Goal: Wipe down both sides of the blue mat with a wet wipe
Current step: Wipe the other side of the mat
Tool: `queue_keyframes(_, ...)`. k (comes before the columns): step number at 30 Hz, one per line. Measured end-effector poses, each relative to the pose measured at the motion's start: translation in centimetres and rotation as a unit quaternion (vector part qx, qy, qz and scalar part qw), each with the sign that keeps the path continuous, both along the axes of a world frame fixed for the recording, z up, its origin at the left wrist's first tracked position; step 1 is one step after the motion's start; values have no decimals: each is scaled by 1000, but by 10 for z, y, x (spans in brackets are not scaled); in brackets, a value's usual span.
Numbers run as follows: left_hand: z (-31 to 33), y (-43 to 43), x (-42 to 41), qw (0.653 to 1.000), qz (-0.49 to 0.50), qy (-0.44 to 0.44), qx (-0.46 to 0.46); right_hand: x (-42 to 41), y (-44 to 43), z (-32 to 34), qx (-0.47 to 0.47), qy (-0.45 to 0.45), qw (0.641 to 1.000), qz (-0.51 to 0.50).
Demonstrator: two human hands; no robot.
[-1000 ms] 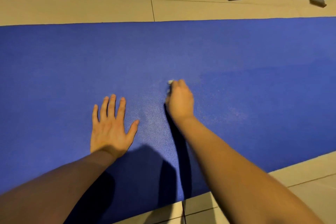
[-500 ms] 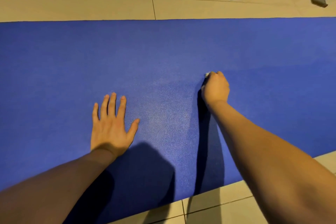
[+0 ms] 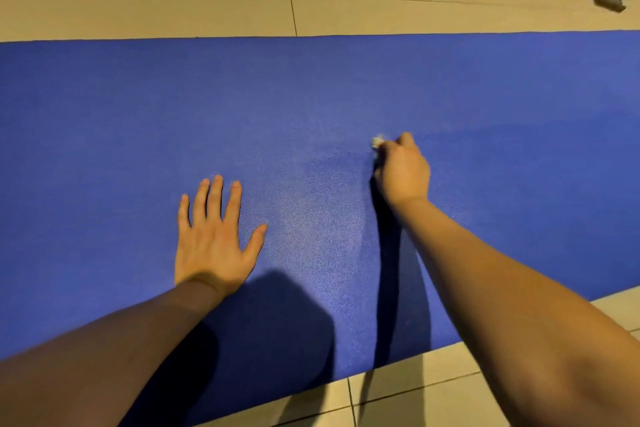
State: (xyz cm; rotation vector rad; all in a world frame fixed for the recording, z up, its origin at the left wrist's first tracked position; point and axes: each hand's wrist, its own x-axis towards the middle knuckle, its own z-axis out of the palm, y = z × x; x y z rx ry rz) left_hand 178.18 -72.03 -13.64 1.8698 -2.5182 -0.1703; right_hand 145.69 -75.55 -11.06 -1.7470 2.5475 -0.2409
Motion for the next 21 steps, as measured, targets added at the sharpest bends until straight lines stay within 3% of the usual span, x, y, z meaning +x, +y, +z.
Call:
queue_keyframes(3,0,0,0,1000,0,-1,0,-10,-3,5,-12,3,998,-63)
queue_keyframes(7,1,0,0,1000,0,-6,1,40,-17,5,-15,-41,998,-44)
queue_keyframes(13,0,0,0,1000,1,-4,3,135,-22,-3,-29,-123,988,87)
queue_keyframes(17,0,0,-1,1000,0,7,3,122,-18,-1,-29,-96,971,215)
queue_keyframes(21,-1,-1,0,1000,0,13,2,49,-9,-4,-57,-22,994,90)
